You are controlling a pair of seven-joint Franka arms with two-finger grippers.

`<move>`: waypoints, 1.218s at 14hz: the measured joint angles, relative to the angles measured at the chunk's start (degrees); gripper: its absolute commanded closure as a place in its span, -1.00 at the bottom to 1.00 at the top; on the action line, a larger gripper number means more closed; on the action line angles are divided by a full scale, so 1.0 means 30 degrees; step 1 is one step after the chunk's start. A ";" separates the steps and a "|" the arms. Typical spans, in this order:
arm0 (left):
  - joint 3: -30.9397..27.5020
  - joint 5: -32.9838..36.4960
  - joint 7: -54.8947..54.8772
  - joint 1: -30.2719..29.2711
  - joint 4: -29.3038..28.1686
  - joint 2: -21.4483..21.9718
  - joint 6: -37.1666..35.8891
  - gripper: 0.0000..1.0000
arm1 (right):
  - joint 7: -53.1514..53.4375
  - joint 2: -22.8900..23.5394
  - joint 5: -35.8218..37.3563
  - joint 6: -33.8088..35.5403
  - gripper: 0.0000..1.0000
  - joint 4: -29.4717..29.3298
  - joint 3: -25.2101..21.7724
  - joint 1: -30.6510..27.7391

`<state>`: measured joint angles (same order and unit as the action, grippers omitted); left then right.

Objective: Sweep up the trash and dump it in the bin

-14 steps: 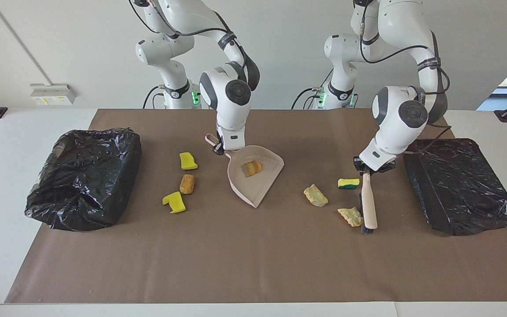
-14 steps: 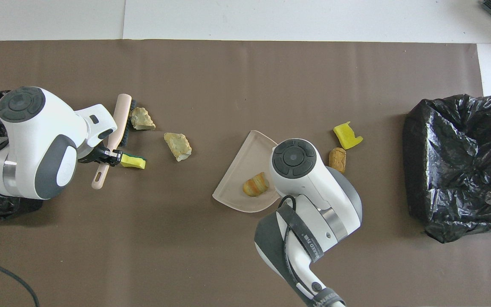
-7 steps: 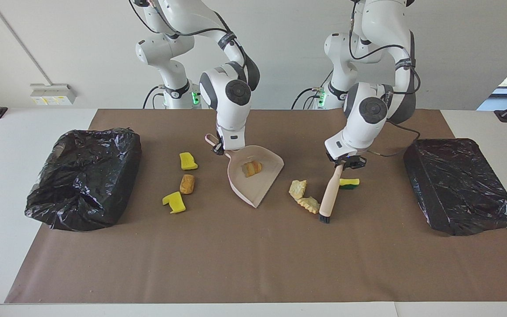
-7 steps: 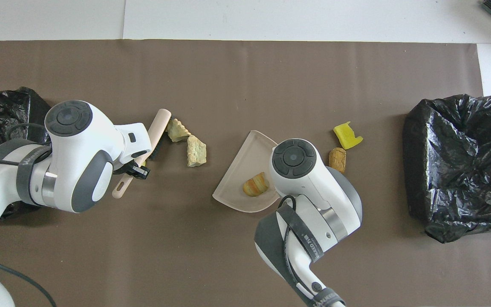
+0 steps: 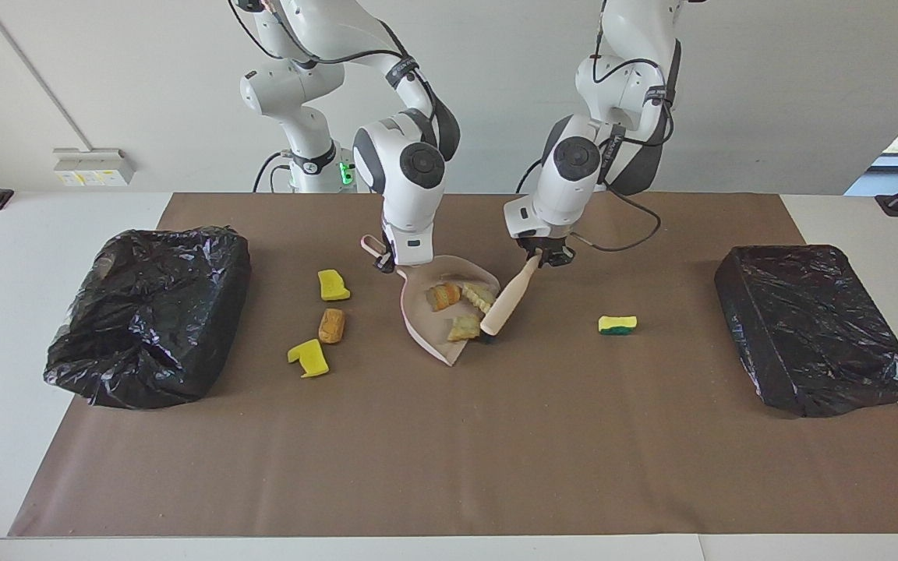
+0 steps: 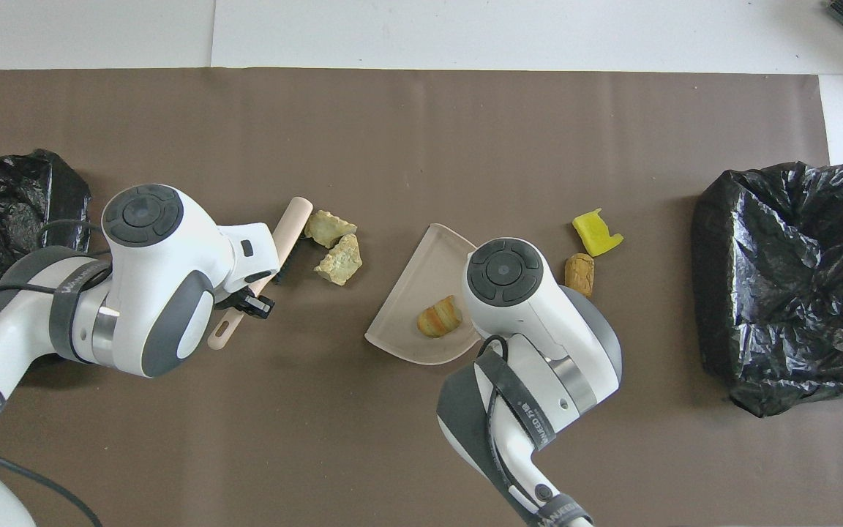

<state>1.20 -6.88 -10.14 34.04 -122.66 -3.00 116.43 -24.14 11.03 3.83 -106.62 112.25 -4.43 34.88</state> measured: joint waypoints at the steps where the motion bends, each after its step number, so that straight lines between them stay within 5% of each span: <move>1: 0.0012 -0.0280 0.0050 0.0598 -0.0011 0.0085 -0.0009 1.00 | 0.0000 -0.0003 0.0000 0.0005 1.00 -0.0002 0.0000 0.0000; 6: -0.0506 -0.1091 0.1088 0.1079 0.0838 0.0426 -0.0636 1.00 | -0.0001 -0.0013 0.0000 0.0070 1.00 -0.0005 -0.0001 -0.0001; 10: -0.0979 -0.0924 0.2298 -0.1273 0.1520 0.2159 -0.3216 1.00 | -0.0046 -0.0013 0.0000 0.0080 1.00 -0.0007 -0.0001 -0.0004; 17: -0.1057 0.1714 1.0462 -0.4326 0.0333 0.4003 -0.6048 1.00 | -0.3802 -0.0001 -0.0004 -0.0842 1.00 0.0226 -0.0012 -0.0184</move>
<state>-1.97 -1.74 21.24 21.07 -121.66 9.01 98.28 -35.55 11.03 3.82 -109.14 112.93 -4.47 34.32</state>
